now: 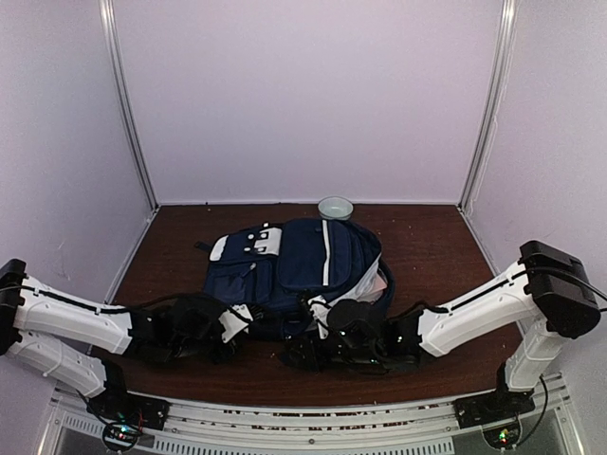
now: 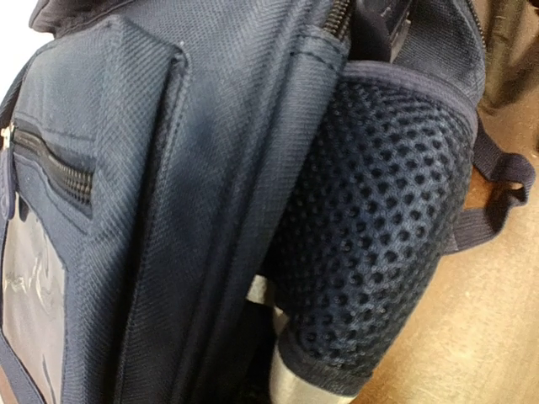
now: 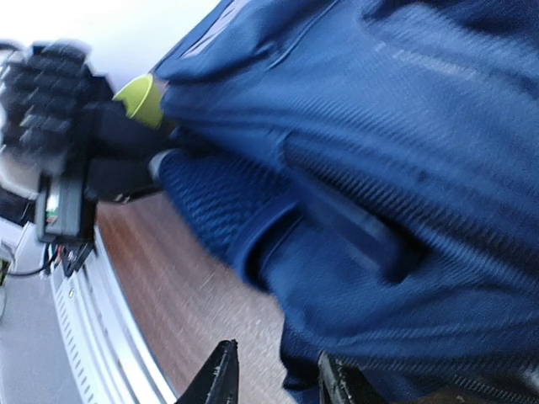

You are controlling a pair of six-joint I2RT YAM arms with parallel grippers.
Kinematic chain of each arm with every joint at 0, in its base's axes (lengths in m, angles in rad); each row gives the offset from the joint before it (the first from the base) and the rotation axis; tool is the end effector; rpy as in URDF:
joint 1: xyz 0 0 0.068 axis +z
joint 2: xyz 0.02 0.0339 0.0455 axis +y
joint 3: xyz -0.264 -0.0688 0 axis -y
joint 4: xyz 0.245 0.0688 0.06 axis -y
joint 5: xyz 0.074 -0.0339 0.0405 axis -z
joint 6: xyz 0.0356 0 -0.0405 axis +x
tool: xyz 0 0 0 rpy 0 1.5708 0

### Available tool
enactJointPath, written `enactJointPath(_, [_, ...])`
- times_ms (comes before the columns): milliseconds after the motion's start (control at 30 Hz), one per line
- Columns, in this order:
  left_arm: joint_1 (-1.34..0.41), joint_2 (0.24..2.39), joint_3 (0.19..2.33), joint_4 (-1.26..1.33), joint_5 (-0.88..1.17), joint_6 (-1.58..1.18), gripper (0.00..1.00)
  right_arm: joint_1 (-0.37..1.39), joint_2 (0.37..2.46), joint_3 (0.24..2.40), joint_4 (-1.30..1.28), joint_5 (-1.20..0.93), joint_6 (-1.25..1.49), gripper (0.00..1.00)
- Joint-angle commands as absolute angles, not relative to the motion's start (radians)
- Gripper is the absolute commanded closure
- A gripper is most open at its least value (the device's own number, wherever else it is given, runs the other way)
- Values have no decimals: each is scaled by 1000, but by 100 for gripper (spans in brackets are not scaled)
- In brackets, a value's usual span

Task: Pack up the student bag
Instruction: Pick up the largest pocket of the bag from the student bag, then zip the student bag into the largest pocket of the bag.

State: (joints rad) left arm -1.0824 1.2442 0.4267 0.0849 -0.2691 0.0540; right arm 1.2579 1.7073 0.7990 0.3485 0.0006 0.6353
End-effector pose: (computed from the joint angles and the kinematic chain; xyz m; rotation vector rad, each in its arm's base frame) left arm 0.1150 -0.1962 0.1534 1.1100 1.9939 -0.2306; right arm 0.1068 0.3300 0.1606 -0.7170 2.2297 1.0514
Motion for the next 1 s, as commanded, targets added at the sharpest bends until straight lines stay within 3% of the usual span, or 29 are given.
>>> enactJointPath(0, [-1092,1179,508,213,-161,28,100,1247,1718,840,348,104,657,66])
enactJointPath(367, [-1092,1158,607,234,-73,-33,100,1247,1724,873,310,149,687,76])
enactJointPath(633, [-1092,1161,652,181,-66,-66,100,1259,1614,725,378,269,739,100])
enactJointPath(767, [-1092,1174,673,155,-65,-52,100,1258,1616,721,378,261,733,99])
enactJointPath(967, [-1094,1192,687,155,-51,-49,100,1259,1646,758,392,197,689,89])
